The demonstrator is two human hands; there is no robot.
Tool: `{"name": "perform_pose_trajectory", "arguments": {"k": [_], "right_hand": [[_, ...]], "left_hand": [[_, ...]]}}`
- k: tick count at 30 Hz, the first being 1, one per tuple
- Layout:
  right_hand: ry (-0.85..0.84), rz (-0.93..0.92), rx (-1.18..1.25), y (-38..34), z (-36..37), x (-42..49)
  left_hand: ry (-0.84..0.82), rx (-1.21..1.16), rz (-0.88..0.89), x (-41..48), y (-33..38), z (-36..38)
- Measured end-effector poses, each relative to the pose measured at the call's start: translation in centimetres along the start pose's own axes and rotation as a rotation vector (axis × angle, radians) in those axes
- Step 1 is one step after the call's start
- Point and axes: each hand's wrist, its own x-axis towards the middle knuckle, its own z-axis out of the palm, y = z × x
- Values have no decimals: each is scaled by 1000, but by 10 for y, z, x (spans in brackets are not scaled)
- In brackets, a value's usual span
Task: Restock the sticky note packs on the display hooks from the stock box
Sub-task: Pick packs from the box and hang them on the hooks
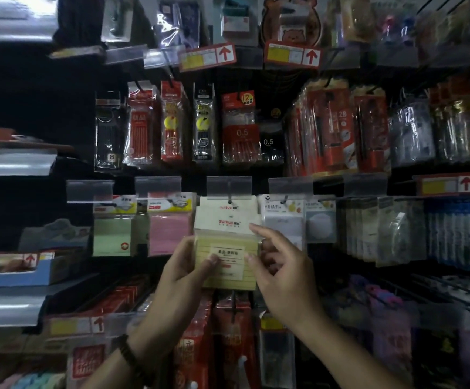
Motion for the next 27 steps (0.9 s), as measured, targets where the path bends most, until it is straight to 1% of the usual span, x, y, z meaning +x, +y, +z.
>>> {"name": "perform_pose_trajectory", "arguments": {"k": [2,4,7,9,12,20,23,27], "right_hand": [[12,72,124,-1,9,1],[41,102,197,1,14,6],[62,37,163,2,20,16],[93,-20,122,3,21,22],[168,-90,67,3,23,31],[191,-98,-66,3,23,50],[169,-85,-162,3,21,53],[112,-68,-289,1,21,54]], "left_hand": [[42,25,29,2,-1,0],[118,124,140,6,-2,-3],[173,314,317,15,-5,-8],[187,396,376,23,-6,-10],[210,455,436,32,-4,-9],[194,596,477,55,-2,-8],[164,661,457,59,-3,-9],[120,701,385,60,-3,-10]]}}
